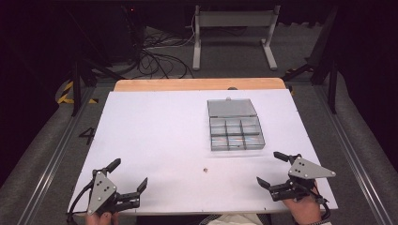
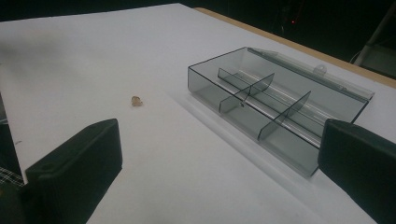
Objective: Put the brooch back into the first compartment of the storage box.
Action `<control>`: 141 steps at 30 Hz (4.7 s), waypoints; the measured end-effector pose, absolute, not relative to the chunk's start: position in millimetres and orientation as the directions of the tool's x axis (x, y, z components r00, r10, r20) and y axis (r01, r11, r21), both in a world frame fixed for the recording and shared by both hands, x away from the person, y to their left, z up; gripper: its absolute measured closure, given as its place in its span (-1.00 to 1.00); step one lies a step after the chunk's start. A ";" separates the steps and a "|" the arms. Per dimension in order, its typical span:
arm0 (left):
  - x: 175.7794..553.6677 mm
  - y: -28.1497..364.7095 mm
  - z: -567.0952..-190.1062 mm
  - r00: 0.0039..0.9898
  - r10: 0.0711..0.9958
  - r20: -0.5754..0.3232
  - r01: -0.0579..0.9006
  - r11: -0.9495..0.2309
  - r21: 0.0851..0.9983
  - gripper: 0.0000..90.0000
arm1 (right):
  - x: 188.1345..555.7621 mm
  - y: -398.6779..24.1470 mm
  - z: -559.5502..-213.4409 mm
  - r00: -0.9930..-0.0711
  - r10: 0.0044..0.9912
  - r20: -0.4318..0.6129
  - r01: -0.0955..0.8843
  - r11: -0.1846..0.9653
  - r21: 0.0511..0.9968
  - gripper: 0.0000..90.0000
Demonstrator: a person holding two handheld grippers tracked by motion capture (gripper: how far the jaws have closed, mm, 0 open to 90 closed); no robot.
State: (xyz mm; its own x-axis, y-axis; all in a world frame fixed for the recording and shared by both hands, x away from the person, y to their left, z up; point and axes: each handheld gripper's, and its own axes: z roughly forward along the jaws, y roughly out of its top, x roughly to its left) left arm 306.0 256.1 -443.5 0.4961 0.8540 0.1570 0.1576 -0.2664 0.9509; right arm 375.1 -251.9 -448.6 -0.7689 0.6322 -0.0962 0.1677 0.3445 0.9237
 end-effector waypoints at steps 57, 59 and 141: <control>306.5 255.0 -444.2 0.504 0.848 0.165 0.160 -0.280 0.947 -0.95 | 395.0 -202.4 -417.3 -0.829 0.553 -0.080 0.174 0.392 0.903 -0.92; 306.6 254.9 -444.2 0.504 0.848 0.165 0.161 -0.280 0.946 -0.95 | 396.5 -197.5 -416.2 -0.835 0.545 -0.082 0.168 0.394 0.904 -0.92; 306.7 256.0 -443.8 0.508 0.845 0.170 0.156 -0.284 0.946 -0.95 | 437.5 -91.4 -434.7 -0.917 0.398 -0.015 0.272 0.652 0.707 -0.24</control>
State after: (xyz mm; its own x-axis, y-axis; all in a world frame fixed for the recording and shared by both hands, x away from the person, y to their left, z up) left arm 306.7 256.0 -443.8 0.5075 0.8448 0.1696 0.1561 -0.2838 0.9461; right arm 437.5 -91.4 -434.7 -0.9171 0.3985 -0.0145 0.2723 0.6524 0.7072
